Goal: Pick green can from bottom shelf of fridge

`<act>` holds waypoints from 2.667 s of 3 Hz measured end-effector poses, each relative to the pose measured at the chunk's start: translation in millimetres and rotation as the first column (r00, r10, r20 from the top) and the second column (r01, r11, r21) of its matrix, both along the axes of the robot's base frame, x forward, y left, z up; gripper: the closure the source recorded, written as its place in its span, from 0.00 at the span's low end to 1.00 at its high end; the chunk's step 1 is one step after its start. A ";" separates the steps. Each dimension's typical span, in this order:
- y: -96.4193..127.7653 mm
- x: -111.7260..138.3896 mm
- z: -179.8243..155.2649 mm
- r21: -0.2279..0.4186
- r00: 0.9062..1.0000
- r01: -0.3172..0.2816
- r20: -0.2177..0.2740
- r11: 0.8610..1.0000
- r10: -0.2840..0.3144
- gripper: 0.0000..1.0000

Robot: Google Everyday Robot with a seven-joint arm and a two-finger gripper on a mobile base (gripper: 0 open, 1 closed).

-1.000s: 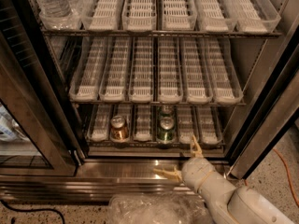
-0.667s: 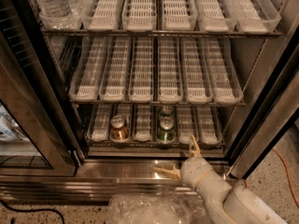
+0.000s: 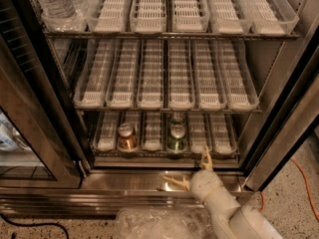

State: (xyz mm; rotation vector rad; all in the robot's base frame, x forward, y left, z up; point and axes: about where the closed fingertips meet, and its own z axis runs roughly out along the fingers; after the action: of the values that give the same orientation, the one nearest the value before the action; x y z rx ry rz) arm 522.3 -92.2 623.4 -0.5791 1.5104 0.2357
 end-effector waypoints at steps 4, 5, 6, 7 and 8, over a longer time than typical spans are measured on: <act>6.3 22.1 -33.5 0.119 0.992 0.121 -0.044 0.986 -0.116 0.00; 6.3 22.1 -33.5 0.119 0.992 0.121 -0.044 0.986 -0.116 0.00; 6.4 22.1 -33.5 0.119 0.992 0.121 -0.044 0.986 -0.116 0.17; 6.4 22.1 -33.5 0.119 0.992 0.121 -0.044 0.986 -0.116 0.40; 6.4 22.1 -33.5 0.119 0.992 0.120 -0.044 0.986 -0.116 0.35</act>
Offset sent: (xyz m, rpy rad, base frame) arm 0.0067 0.0007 -0.0353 0.0928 0.0149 -0.0986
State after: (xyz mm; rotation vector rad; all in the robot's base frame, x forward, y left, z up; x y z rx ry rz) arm 544.5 -85.8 589.9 -0.3887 1.5494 0.2457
